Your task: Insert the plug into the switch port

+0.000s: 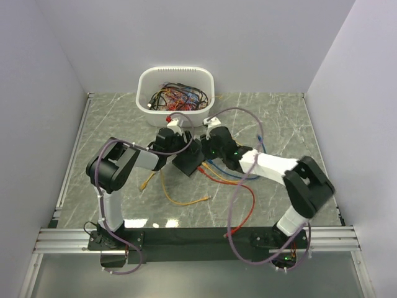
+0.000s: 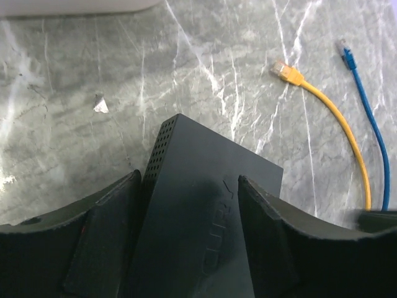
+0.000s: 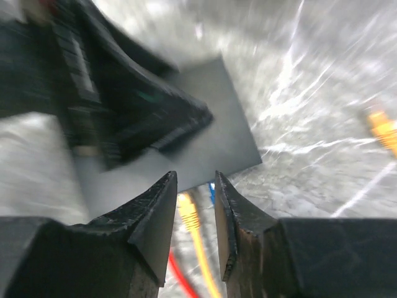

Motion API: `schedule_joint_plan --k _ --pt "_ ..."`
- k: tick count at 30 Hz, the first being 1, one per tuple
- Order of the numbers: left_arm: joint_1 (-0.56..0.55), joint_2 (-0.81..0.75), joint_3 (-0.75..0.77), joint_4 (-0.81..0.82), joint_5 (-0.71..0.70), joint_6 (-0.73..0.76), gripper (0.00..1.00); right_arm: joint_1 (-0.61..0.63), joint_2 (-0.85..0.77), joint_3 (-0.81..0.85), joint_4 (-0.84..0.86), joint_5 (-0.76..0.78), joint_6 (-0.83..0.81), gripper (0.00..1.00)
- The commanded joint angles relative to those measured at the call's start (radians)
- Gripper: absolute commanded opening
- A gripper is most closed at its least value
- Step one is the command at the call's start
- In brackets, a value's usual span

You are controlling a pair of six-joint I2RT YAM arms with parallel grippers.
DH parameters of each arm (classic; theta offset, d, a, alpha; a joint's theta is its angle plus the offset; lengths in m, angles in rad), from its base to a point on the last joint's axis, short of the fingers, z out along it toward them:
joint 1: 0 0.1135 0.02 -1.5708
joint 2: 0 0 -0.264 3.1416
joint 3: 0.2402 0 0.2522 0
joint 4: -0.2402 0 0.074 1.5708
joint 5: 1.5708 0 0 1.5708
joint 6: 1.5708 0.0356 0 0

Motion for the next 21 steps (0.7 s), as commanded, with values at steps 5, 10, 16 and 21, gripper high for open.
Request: schedule_joint_plan --k 5,10,16,21 --pt "-0.004 -0.043 0.044 -0.416 -0.016 0.006 0.77 0.023 -0.285 -0.045 -0.027 0.094 0.095 0.41" --pt "0.001 -0.138 0.074 -0.494 -0.065 0.023 0.81 0.074 -0.405 -0.122 -0.044 -0.036 0.169 0.42" --pt "0.004 -0.369 0.029 -0.571 -0.194 0.015 0.84 0.233 -0.472 -0.223 0.096 -0.176 0.235 0.44" --pt "0.013 -0.598 -0.053 -0.612 -0.316 -0.011 0.87 0.325 -0.365 -0.116 0.064 -0.196 0.232 0.47"
